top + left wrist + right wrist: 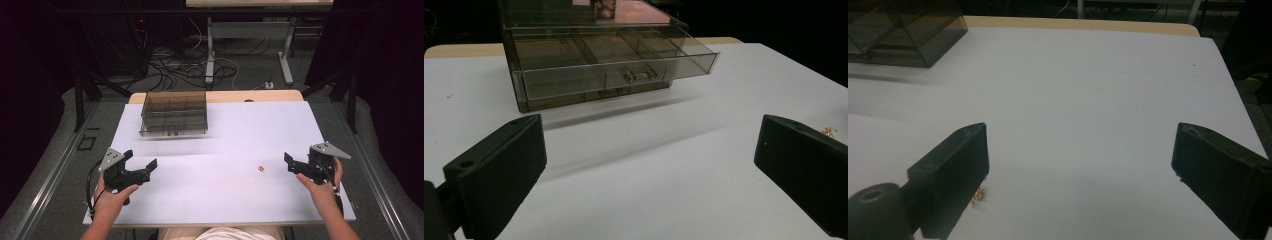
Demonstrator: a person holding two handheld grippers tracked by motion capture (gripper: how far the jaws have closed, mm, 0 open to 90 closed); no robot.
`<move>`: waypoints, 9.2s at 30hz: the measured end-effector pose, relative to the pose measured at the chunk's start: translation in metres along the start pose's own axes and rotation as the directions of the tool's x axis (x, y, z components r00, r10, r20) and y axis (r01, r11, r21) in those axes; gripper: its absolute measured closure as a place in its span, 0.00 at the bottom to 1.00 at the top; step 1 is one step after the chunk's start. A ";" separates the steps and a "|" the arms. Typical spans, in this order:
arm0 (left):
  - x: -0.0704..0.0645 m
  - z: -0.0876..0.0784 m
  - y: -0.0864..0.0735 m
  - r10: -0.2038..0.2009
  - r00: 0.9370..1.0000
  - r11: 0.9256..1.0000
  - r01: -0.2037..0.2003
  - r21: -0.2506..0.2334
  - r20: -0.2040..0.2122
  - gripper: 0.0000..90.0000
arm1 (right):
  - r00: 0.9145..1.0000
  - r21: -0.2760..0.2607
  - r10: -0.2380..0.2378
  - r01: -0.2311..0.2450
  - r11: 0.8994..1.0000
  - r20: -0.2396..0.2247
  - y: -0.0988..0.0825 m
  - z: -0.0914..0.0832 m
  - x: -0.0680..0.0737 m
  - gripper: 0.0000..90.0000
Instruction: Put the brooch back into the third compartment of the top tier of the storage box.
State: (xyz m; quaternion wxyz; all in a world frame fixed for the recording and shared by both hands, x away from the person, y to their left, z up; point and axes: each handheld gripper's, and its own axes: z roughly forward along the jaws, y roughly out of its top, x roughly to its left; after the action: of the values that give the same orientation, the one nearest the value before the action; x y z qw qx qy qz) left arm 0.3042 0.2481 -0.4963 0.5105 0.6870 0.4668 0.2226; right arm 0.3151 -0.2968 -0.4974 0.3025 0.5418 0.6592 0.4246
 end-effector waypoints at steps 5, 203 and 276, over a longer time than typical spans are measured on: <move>-0.001 0.000 0.000 -0.004 1.000 1.000 0.004 -0.004 0.004 0.00 | 1.000 0.013 -0.005 0.006 1.000 -0.027 0.001 0.001 0.003 0.18; 0.003 -0.004 -0.011 -0.021 0.999 1.000 0.021 0.008 -0.040 0.00 | 0.915 0.448 0.280 -0.129 0.885 -0.290 0.012 0.059 0.034 1.00; 0.006 -0.004 -0.010 -0.041 0.999 0.999 0.041 -0.001 -0.036 0.00 | 0.893 0.422 0.251 -0.077 0.903 -0.374 0.112 0.100 0.090 1.00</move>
State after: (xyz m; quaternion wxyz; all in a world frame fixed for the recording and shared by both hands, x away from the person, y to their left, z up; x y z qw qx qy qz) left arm 0.2995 0.2560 -0.5044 0.5065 0.6732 0.4898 0.2245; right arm 0.4321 -0.1806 -0.4379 0.0001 0.5423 0.7316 0.4131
